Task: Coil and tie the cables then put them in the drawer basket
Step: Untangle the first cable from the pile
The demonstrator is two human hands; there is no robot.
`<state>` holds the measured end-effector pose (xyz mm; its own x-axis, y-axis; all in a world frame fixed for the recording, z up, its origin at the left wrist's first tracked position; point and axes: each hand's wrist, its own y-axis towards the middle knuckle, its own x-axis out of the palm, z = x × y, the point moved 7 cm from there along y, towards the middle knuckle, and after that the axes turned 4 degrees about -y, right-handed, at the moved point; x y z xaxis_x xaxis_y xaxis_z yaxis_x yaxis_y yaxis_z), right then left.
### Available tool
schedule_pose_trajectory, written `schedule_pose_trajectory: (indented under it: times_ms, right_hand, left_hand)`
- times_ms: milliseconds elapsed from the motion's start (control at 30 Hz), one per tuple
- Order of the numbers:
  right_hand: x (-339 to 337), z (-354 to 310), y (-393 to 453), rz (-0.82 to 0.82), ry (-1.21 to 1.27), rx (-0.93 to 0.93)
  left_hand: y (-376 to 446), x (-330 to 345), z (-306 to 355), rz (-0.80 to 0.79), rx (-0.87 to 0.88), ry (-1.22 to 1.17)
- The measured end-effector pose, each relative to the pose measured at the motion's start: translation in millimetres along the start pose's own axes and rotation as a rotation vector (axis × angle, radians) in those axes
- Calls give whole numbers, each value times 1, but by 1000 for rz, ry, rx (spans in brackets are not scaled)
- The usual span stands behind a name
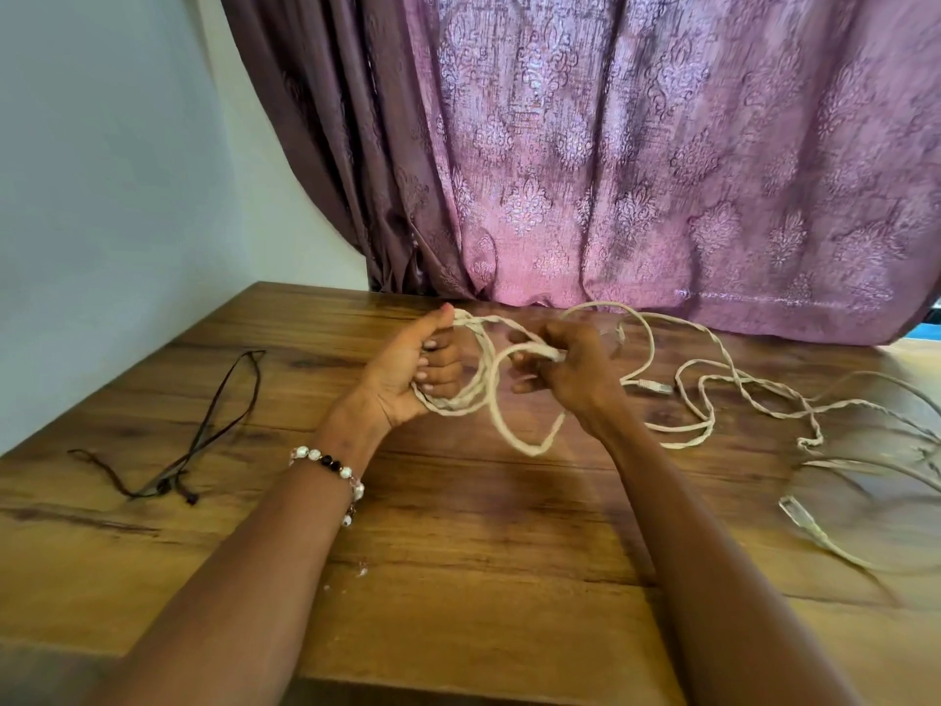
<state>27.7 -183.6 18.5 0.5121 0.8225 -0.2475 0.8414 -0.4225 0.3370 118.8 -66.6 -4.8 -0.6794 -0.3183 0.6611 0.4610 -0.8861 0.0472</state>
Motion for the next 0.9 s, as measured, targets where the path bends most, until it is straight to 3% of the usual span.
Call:
schedule_pose_trajectory:
  times_ms: [67, 167, 267, 367, 433, 500, 567, 633, 733, 833, 900]
  right_hand:
    - [-13, 16, 0, 62, 123, 174]
    - [-13, 28, -5, -62, 270, 351]
    - [-13, 29, -5, -153, 379, 358]
    - [-26, 33, -3, -60, 380, 335]
    - [-31, 38, -1, 30, 161, 301]
    - [-28, 31, 6, 70, -385, 136]
    - [-3, 21, 12, -53, -858, -61]
    - [23, 20, 9, -262, -1097, -111]
    - [56, 17, -2, -495, -1229, -237]
    - [73, -2, -14, -519, -1217, -461]
    - [76, -23, -23, -481, -1041, -611]
  left_hand:
    - [-1, -9, 14, 36, 50, -44]
    - [-3, -18, 26, 69, 100, -93]
    - [-5, -26, 36, 92, 165, -185]
    - [-10, -40, 50, 151, 252, -281]
    - [-11, -46, 51, 199, 299, -307]
    - [-9, -44, 48, 227, 346, -313]
    - [-8, -37, 48, 235, 408, -298]
    - [-9, -30, 51, 260, 473, -229]
    - [-11, -25, 50, 325, 509, -80]
    - [-10, -12, 39, 326, 494, 153]
    - [-7, -3, 30, 292, 473, 351]
